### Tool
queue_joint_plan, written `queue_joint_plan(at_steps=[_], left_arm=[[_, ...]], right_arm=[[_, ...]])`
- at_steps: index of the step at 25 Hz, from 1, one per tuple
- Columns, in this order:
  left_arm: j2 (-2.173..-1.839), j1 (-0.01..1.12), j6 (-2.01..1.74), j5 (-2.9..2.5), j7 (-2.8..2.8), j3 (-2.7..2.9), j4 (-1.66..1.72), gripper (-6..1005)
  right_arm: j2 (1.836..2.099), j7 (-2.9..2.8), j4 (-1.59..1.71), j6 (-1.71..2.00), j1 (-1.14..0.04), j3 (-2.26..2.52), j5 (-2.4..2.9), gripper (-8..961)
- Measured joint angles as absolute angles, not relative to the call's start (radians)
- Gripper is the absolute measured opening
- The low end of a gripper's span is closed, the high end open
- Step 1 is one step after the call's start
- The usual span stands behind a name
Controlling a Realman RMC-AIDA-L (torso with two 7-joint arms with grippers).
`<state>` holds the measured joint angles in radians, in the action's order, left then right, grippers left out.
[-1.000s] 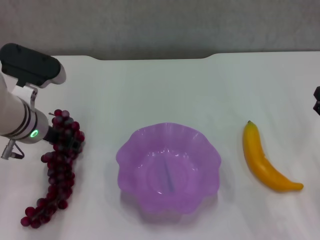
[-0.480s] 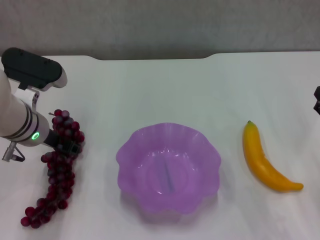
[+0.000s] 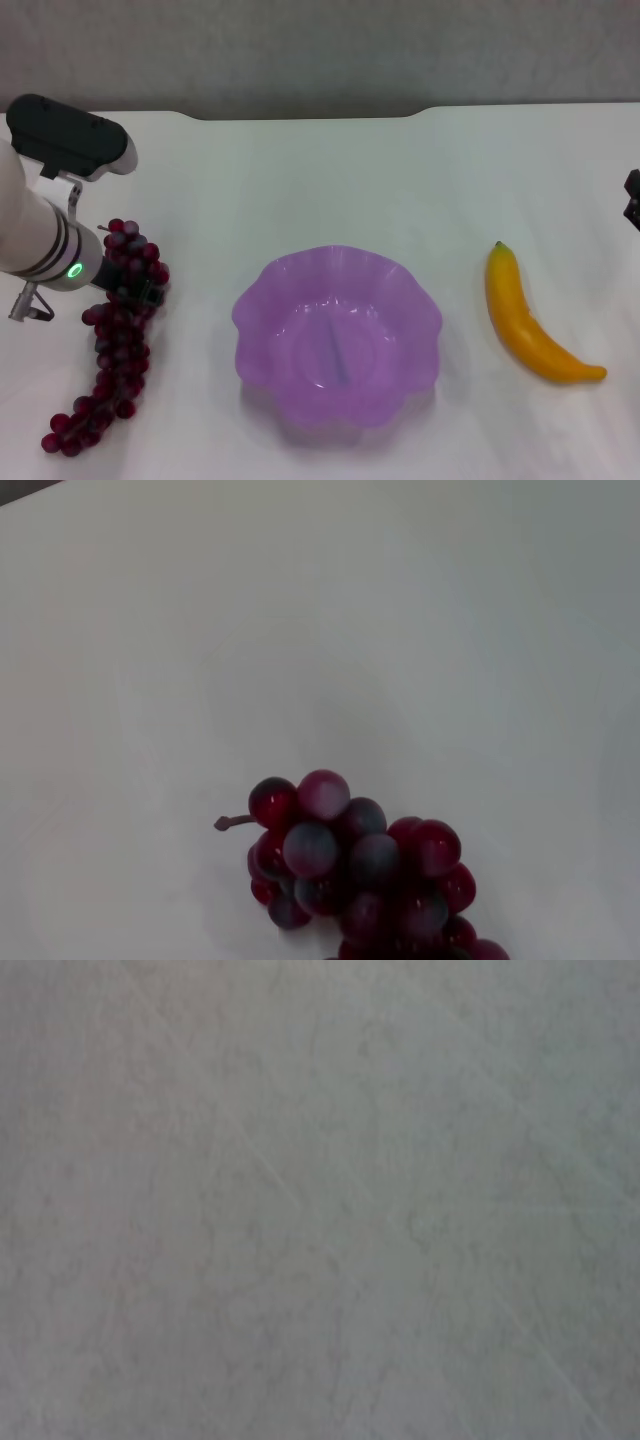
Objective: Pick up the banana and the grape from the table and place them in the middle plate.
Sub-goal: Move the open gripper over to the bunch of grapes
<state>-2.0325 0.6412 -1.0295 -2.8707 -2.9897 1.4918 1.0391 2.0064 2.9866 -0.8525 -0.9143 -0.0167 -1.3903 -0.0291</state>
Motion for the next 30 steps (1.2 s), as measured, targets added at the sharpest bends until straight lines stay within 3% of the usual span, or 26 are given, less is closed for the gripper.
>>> queue_joint_plan(at_steps=[30], left_arm=[[-2.033, 0.69, -0.992, -2.866, -2.99, 1.489, 0.92, 682]], right_arm=[[2.006, 2.987, -0.851, -0.914, -0.018, -1.388, -0.029, 836]])
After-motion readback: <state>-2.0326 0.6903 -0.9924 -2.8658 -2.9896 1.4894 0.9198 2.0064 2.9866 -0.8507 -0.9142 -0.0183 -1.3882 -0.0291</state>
